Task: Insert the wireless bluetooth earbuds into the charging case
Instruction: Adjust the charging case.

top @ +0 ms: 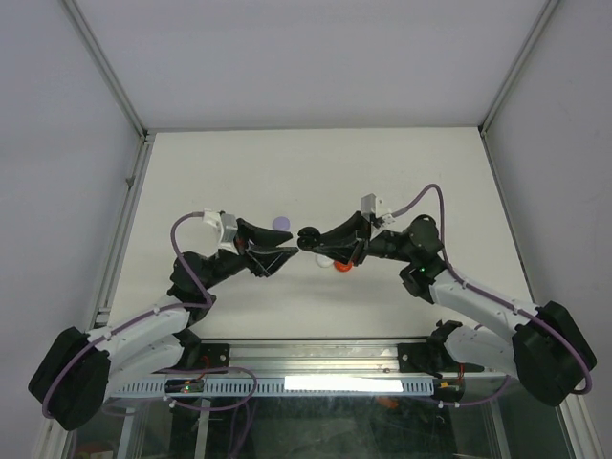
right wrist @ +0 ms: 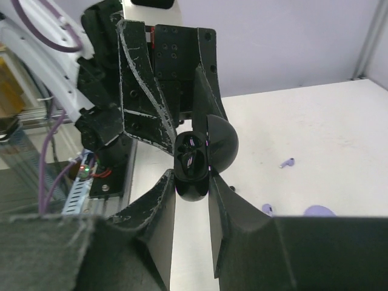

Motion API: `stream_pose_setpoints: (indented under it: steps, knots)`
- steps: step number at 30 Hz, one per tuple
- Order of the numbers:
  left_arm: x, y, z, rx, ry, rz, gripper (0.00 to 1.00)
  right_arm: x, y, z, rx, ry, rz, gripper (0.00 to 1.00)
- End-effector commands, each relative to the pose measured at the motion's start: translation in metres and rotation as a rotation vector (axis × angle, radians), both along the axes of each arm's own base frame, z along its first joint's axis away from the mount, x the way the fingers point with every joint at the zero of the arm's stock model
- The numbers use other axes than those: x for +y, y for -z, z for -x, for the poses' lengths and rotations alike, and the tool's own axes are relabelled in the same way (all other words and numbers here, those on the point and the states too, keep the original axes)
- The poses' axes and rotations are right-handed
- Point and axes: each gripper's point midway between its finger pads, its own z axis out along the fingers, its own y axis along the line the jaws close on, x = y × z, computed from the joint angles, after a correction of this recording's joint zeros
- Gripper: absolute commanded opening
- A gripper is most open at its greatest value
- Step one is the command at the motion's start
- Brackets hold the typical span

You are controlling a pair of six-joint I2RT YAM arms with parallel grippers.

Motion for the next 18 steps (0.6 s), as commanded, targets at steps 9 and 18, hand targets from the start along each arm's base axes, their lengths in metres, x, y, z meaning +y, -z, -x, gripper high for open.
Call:
stream_pose_setpoints:
  steps: [9, 18]
  knots:
    - [0.061, 0.083, -0.041, 0.760, -0.497, -0.248, 0.53, -0.028, 0.009, -0.034, -0.127, 0.302, 0.006, 0.00]
    - [0.100, 0.145, -0.043, 1.039, -0.774, -0.500, 0.54, -0.040, 0.021, -0.033, -0.128, 0.361, 0.011, 0.00]
